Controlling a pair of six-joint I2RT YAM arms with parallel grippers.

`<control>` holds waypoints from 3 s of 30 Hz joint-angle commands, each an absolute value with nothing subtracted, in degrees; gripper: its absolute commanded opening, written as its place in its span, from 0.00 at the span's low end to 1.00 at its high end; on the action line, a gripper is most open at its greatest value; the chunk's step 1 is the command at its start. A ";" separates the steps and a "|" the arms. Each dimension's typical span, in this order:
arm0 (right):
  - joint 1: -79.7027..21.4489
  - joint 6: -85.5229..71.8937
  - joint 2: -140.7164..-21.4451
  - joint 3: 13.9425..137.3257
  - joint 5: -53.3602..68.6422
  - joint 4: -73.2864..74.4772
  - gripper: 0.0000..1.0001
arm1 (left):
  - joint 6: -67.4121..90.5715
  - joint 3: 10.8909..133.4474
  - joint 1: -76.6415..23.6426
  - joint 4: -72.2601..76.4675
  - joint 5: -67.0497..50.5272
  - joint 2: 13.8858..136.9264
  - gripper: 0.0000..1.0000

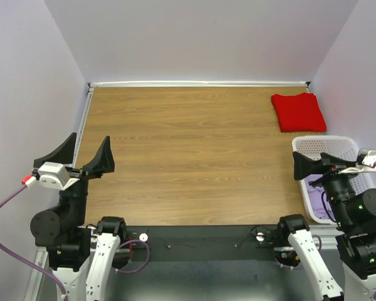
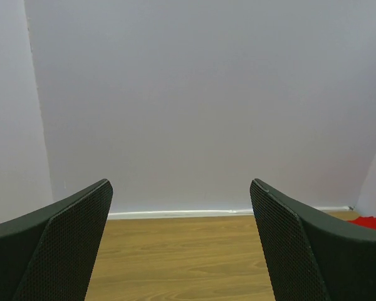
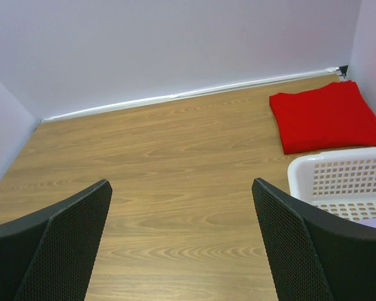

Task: Fold and stack the t-shirts
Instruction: Grab the tshirt from the pile, then move the tshirt to the center of the board

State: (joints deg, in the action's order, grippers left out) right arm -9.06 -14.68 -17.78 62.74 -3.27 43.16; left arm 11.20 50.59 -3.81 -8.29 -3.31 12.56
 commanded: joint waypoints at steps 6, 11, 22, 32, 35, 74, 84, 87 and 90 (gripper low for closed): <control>-9.40 -16.78 -24.23 61.79 -8.34 42.28 1.00 | 14.23 45.63 -3.52 -5.72 -2.46 13.01 0.99; -9.40 -20.91 -34.87 61.78 -13.88 41.92 1.00 | 15.73 41.58 -3.60 -4.57 -1.58 13.10 0.99; -9.32 -31.11 -60.02 64.78 -31.97 41.57 1.00 | 15.12 33.67 -5.18 -4.83 3.43 8.18 0.99; 7.27 -34.36 -70.66 63.46 -38.41 41.49 1.00 | 15.12 31.73 -9.40 -4.48 6.24 4.31 0.99; 14.22 -36.47 -73.03 61.26 -34.66 40.52 1.00 | 15.03 31.73 -10.98 -4.57 6.59 4.04 0.99; 19.44 -30.68 -66.53 70.82 -13.19 35.95 0.01 | 14.94 32.78 -11.69 -4.66 2.99 14.85 0.95; -5.08 -26.90 -76.71 95.61 -5.10 36.21 0.01 | 15.03 32.70 -11.43 -4.66 3.16 14.68 0.95; -13.60 -27.16 -83.04 101.24 -1.24 35.07 0.01 | 14.94 32.78 -11.34 -4.75 3.34 14.59 0.95; -22.92 -26.37 -88.31 106.77 -2.28 34.11 0.01 | 15.03 32.78 -11.25 -4.92 3.60 14.41 0.95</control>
State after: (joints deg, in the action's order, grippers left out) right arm -14.96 -28.08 -83.26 101.91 -6.11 35.97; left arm 15.03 32.10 -11.62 -5.32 3.99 14.74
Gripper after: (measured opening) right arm 0.197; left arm 0.952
